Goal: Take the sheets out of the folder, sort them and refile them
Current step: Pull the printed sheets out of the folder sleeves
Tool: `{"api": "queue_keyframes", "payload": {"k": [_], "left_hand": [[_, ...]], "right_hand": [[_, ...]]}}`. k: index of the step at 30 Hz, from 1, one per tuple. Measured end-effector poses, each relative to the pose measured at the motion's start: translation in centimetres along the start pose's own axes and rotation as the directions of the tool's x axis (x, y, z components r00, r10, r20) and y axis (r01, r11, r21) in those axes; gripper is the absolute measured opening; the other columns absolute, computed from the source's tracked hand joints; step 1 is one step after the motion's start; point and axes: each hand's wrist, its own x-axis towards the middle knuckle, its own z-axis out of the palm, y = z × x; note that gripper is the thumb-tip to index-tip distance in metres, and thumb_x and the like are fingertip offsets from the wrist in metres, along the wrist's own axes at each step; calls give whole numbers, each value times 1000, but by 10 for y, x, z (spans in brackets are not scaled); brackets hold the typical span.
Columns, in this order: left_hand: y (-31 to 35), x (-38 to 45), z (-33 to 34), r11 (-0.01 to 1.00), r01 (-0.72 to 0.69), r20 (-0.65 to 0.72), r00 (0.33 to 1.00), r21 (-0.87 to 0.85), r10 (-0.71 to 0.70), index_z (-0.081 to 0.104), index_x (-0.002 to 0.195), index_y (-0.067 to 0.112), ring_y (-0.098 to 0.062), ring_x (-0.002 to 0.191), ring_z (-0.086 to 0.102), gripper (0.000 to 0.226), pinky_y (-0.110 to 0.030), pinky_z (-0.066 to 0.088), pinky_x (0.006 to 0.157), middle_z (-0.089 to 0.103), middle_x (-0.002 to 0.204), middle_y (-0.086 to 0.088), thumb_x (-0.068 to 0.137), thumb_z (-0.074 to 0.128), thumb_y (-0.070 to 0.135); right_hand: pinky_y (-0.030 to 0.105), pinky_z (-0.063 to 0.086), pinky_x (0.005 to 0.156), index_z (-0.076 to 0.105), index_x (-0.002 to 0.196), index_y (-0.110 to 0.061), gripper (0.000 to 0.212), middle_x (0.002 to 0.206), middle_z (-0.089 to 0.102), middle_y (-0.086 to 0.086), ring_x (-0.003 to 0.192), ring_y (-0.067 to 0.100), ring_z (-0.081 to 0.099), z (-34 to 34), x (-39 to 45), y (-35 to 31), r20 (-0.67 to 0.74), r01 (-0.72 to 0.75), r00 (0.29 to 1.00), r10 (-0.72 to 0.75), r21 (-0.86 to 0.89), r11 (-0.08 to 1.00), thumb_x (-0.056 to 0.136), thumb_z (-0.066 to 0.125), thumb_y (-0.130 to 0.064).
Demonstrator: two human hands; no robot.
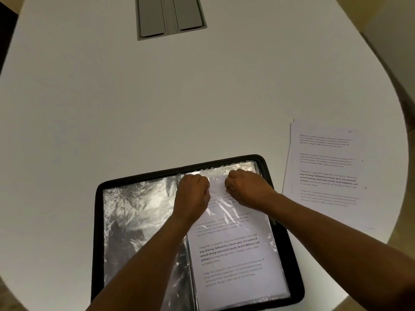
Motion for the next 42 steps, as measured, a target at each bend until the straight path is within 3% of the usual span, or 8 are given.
{"api": "queue_keyframes", "payload": {"k": [4,7,11,15,18,23,31,42], "left_hand": [[4,-5,-6,1000,19,7,1000,14,-19,56,74,18,-20,68,52,9,-39,46,70,55,65,2,78,62,12],[5,-10,-4,1000,4,62,998,-22,-2,65,93,19,-20,80,57,13,-39,48,74,65,79,1,86,56,13],[7,-16,-2,996,-46,91,994,-81,53,66,103,15,-19,87,57,20,-34,48,72,68,93,0,89,53,13],[9,-22,-2,986,-56,100,992,-159,72,65,97,16,-18,85,57,17,-32,49,67,66,90,2,84,54,13],[11,-26,2,982,-115,92,987,-148,130,67,108,18,-16,91,59,27,-34,51,75,70,101,3,85,54,16],[13,-29,4,983,-145,67,986,-114,153,64,119,16,-21,94,62,35,-37,52,78,70,104,-1,84,59,13],[8,-29,4,990,-128,44,990,-52,130,63,123,14,-22,94,63,38,-37,51,81,70,104,-4,85,65,13],[10,-26,4,993,-99,38,994,-69,102,67,117,12,-23,95,64,31,-36,51,82,71,104,-6,86,64,14]], "right_hand": [[36,52,78,66,113,-13,21,102,70,7,84,22,66,-4,11,-4,-51,-37,998,38,17,999,94,57,-13],[37,55,83,64,120,-14,35,109,71,8,91,25,68,-6,28,-9,34,-73,997,71,62,995,87,62,-2],[32,52,81,63,123,-22,39,114,68,5,97,23,65,-6,48,-11,212,-141,969,124,64,988,89,60,-4],[31,49,81,66,117,-20,27,116,67,2,99,20,63,-12,60,-17,221,-97,972,81,64,993,93,57,-10],[32,50,75,64,111,-17,19,107,68,5,91,20,64,-19,62,-20,283,-112,951,126,-67,991,95,59,-25],[32,49,72,63,118,-15,41,104,68,2,93,20,66,-26,64,-23,434,-162,850,298,-324,932,84,74,-35],[29,45,65,67,106,-12,21,77,58,-1,71,16,57,-30,66,-24,454,-218,809,373,-357,908,86,69,-18],[31,48,70,64,116,-13,34,100,67,2,87,19,64,-25,64,-25,467,-246,799,379,-322,914,84,71,-16]]}}
